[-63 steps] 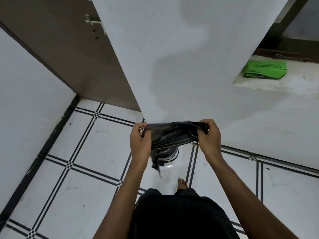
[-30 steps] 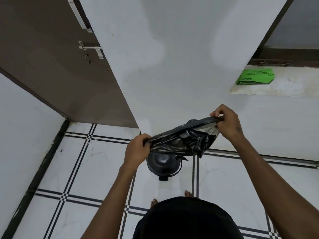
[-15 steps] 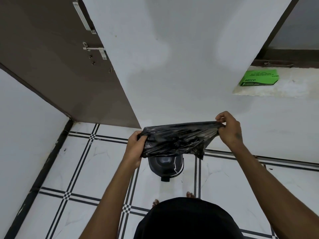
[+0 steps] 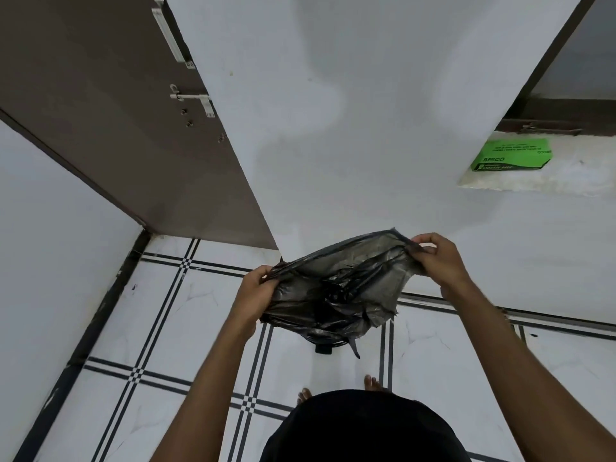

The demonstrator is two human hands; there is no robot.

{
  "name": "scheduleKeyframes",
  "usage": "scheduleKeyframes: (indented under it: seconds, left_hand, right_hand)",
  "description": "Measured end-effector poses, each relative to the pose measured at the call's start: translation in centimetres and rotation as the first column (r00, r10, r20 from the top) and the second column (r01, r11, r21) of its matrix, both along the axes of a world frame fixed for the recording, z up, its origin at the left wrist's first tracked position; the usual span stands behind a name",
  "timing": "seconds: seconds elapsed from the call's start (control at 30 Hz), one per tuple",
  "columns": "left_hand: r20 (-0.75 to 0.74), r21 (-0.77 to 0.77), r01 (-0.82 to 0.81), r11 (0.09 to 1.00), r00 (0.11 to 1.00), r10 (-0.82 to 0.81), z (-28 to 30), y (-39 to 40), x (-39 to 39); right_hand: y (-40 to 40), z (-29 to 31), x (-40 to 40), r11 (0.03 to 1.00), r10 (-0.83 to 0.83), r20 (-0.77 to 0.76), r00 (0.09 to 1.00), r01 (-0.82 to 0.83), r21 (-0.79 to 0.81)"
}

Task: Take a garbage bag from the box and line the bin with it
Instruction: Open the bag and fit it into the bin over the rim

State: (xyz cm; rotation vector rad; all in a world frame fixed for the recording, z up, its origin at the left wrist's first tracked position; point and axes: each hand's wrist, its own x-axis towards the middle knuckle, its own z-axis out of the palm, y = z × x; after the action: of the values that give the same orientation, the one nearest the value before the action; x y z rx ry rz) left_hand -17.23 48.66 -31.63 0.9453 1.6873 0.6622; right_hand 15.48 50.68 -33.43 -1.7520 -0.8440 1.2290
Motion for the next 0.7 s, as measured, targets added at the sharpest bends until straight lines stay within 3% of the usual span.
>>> scheduleKeyframes:
  seconds: [0.07,0.2,0.33,0.53,0.7]
  left_hand:
    - [0.062,0.013,-0.013,1.0,0.998,0.012,0.0,-0.2,1.3]
    - [0.162,-0.012,-0.04,0.999,0.986,0.042,-0.6,-0.6,3.4]
    - [0.199,-0.003,-0.04,0.999,0.979,0.04,-1.3,-0.9,4.4]
    - [0.13,0.014,-0.057,0.998,0.99,0.054,-1.7,-1.0,5.5]
    - [0.135,0.012,-0.132,0.991,0.982,0.13,-0.9,-0.5,5.5]
  right_hand:
    - [-0.6,-1.0,-1.3,1.0,-0.001,-0.054,0.999,0.0,-0.02]
    - [-1.6,-2.9,-4.2,0.999,-0.031,0.057,0.998,0.032,-0.015]
    - [-2.8,-2.9,-6.5,1.0,-0.022,0.013,1.0,0.023,-0.01]
    - [-3.7,-3.2,-7.2,0.988,-0.051,0.27,0.961,0.01,0.151]
    - [-3.3,-2.5,-6.9,0.965,0.051,0.374,0.926,-0.141,0.219]
